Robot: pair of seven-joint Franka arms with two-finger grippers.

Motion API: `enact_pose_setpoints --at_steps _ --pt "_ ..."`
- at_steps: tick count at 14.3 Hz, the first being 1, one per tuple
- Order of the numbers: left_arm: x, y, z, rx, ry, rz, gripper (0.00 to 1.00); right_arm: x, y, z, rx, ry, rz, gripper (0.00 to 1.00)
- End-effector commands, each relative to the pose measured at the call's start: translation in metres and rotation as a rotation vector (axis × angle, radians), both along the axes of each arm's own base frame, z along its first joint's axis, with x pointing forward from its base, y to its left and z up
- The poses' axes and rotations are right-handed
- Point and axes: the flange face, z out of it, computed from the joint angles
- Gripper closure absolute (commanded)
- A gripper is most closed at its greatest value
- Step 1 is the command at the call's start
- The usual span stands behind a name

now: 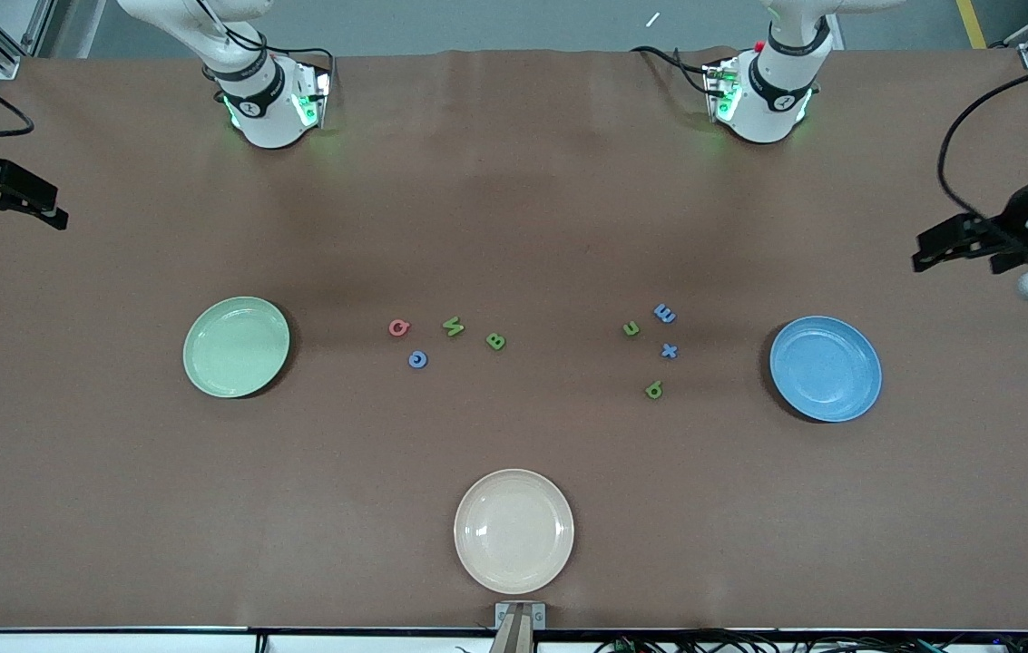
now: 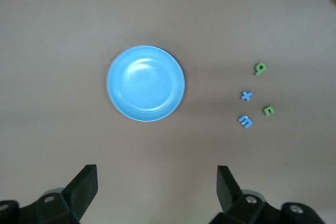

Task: Sort upper and lower case letters into plates
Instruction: 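Grasp the green lowercase q with the left gripper while the right gripper reaches letters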

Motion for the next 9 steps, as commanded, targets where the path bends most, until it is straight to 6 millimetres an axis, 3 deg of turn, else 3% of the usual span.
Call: enact_pose_setpoints --at_steps 1,4,6,9 --pt "0.022 -0.042 -0.05 -0.011 0.044 0.048 0.0 0.006 -0.011 -0.009 0.011 0.024 -0.025 0.0" --pt "0.038 -0.092 -0.118 -0.006 0.042 0.072 0.0 0.022 -0.022 -0.026 -0.005 0.022 -0.032 0.0" --pt "0.045 -0.125 -0.156 -0.002 0.021 0.128 0.0 0.041 -0.029 -0.053 -0.014 0.029 -0.042 0.0" --pt "0.052 -0.17 -0.204 0.001 -0.013 0.17 0.0 0.052 -0.054 -0.082 -0.009 0.061 -0.085 0.0"
